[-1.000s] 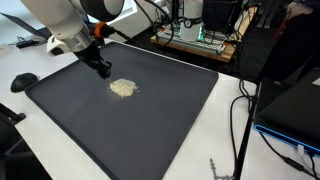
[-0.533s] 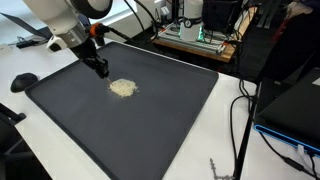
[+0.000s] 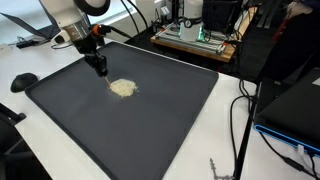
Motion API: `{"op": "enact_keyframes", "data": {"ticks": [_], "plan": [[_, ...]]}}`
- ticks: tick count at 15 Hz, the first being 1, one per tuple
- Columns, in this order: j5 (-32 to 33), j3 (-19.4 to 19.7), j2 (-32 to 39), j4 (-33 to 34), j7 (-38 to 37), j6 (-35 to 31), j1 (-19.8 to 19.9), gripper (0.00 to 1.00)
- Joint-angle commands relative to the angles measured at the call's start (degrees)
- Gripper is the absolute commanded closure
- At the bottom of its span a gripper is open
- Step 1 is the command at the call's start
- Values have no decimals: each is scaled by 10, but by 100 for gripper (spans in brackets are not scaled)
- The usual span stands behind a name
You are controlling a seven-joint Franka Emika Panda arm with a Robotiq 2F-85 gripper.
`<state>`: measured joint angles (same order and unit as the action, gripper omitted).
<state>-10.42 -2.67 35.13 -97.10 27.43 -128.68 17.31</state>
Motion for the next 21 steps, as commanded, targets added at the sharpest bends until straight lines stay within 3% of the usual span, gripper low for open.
{"op": "enact_keyframes", "data": {"ticks": [1, 13, 17, 21], "plan": [[-62, -26, -47, -80, 70, -51, 38, 97], [-319, -79, -102, -221, 329, -204, 106, 97], [-434, -70, -121, -253, 430, -217, 101, 97], [-571, -44, -140, -279, 543, -181, 96, 97]]}}
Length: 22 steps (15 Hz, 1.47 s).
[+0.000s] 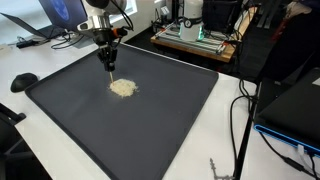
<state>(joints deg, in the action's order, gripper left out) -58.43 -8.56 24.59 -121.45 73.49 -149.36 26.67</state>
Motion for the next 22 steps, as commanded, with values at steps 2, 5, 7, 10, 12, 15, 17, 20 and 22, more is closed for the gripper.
{"op": "enact_keyframes", "data": {"ticks": [2, 5, 7, 10, 12, 15, 17, 20, 22], "plan": [[-148, 41, -45, -48, 128, 49, -10, 97], [-175, 87, -52, -62, 149, 98, -35, 97], [-173, 111, -52, -66, 146, 133, -46, 97], [-180, 136, -51, -70, 151, 176, -57, 97], [-178, 149, -51, -72, 137, 193, -66, 97], [-180, 162, -50, -75, 134, 194, -78, 97], [-191, 166, -52, -79, 148, 189, -81, 97], [-228, 169, -65, -90, 176, 171, -91, 97], [-247, 173, -76, -99, 186, 146, -105, 97]]}}
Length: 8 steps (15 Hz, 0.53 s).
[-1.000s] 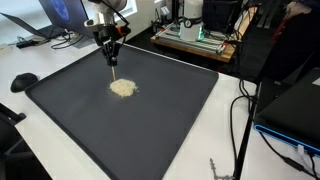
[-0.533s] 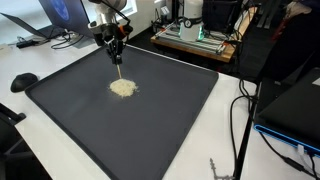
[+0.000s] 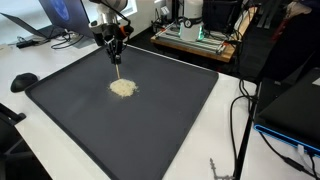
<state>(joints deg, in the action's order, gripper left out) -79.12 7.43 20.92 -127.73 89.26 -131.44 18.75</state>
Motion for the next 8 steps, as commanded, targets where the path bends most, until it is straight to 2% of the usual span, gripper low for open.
{"op": "enact_keyframes", "data": {"ticks": [1, 3, 8], "plan": [[-45, 14, -46, -42, 22, -60, -37, 97], [-45, 12, -63, -61, 10, -131, -64, 97], [-103, -26, -118, -131, 23, -310, -131, 97]]}}
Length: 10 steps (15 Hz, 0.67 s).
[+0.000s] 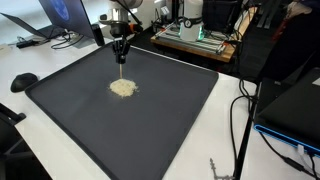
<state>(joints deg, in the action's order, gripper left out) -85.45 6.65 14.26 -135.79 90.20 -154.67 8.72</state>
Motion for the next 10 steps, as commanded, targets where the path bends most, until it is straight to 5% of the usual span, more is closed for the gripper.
{"op": "enact_keyframes", "data": {"ticks": [1, 6, 10], "plan": [[-56, -27, -61, -59, 16, -111, -43, 97], [-167, -61, -110, -75, 74, -244, -91, 97], [-180, -87, -113, -57, 76, -335, -125, 97]]}}
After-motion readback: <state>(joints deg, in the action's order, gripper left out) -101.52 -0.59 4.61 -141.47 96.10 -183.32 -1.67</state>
